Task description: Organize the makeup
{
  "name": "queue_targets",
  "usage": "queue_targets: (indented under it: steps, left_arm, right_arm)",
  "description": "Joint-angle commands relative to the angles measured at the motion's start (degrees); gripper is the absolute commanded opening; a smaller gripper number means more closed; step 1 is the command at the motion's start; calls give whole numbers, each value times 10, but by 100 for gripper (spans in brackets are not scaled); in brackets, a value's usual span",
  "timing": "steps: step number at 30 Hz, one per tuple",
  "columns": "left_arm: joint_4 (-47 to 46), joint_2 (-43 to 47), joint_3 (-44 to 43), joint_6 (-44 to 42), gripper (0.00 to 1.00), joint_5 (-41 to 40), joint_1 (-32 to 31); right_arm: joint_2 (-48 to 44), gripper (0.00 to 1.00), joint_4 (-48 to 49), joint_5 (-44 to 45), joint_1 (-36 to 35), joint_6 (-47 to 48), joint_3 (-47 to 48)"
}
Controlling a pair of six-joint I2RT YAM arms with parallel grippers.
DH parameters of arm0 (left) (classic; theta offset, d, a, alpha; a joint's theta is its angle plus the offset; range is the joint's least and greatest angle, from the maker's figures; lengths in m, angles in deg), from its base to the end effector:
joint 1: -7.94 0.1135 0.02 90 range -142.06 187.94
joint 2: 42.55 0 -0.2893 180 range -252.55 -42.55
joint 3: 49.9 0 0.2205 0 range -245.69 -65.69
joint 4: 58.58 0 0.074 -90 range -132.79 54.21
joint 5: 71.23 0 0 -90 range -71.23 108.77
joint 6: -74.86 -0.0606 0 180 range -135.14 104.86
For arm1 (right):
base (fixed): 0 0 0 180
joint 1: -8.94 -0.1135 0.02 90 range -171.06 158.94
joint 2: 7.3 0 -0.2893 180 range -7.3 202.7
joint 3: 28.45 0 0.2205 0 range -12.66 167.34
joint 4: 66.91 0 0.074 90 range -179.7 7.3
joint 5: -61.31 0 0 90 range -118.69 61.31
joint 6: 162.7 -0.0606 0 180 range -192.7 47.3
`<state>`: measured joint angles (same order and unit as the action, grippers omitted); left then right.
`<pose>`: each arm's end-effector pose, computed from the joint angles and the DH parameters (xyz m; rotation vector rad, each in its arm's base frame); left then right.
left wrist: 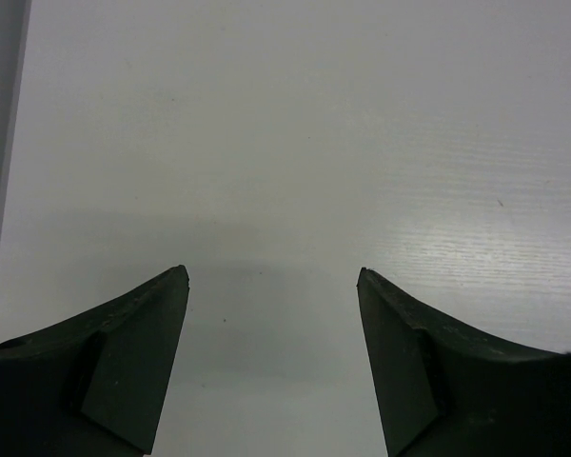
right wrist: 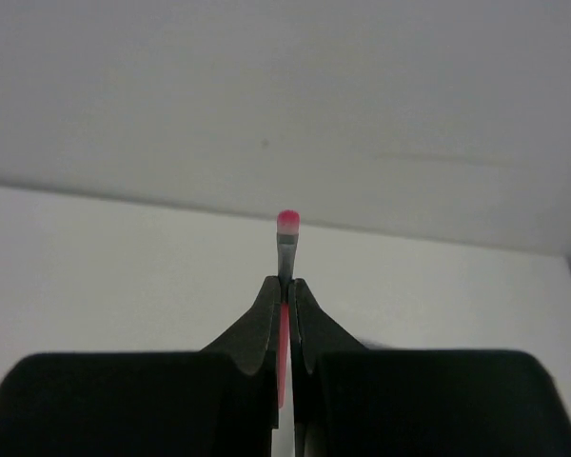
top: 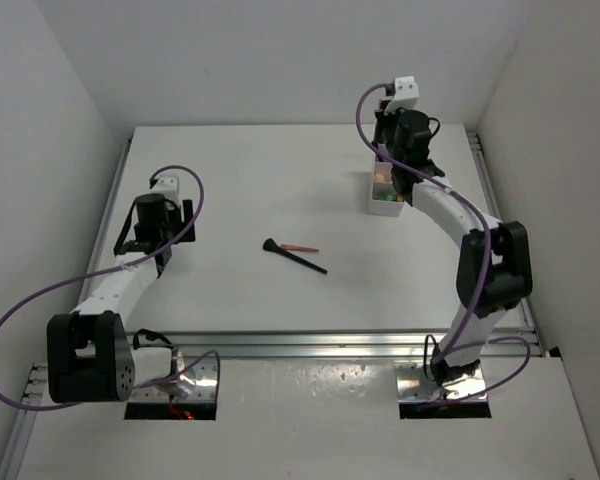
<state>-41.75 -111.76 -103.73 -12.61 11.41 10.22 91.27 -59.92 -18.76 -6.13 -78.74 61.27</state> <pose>0.2429 0.0174 0.2540 -0.1649 2.1243 0.1344 0.4031 0.0977 0.3613 0.0082 1.6047 0.1470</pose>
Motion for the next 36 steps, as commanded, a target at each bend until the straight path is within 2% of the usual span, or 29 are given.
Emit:
queue_targets:
  steps: [1,4,7,18,27,31,32,34,35,36]
  left_arm:
    - [22,-8,-42,-11,77,12,-4]
    - [35,-14,-56,-11,77,12,-4]
    - [41,-25,-70,-11,77,7,-10]
    - [54,-63,-108,-16,77,-16,-26]
    - [54,-69,-120,-28,77,-28,-26]
    - [54,-69,-120,-28,77,-22,-26]
    - [54,-69,-120,-28,77,-22,-26]
    - [54,-69,-120,-28,77,-17,-26]
    - [54,-69,-120,-28,77,-12,-26]
    - [54,-69,-120,-23,77,-12,-26]
  right_arm:
    - [79,0,122,-2,25,51,39]
    - [120,0,167,4,33,96,63]
    - [153,0,165,3,44,114,90]
    - [198,0,216,-5,72,35,34]
    - [212,1,254,-4,72,14,-26]
    - [176,25,256,-7,72,17,-48]
    - [170,39,252,-6,70,19,-54]
    - [140,51,222,-27,65,30,-61]
    - [131,62,208,-39,64,38,-63]
    - [122,66,191,-51,57,50,-63]
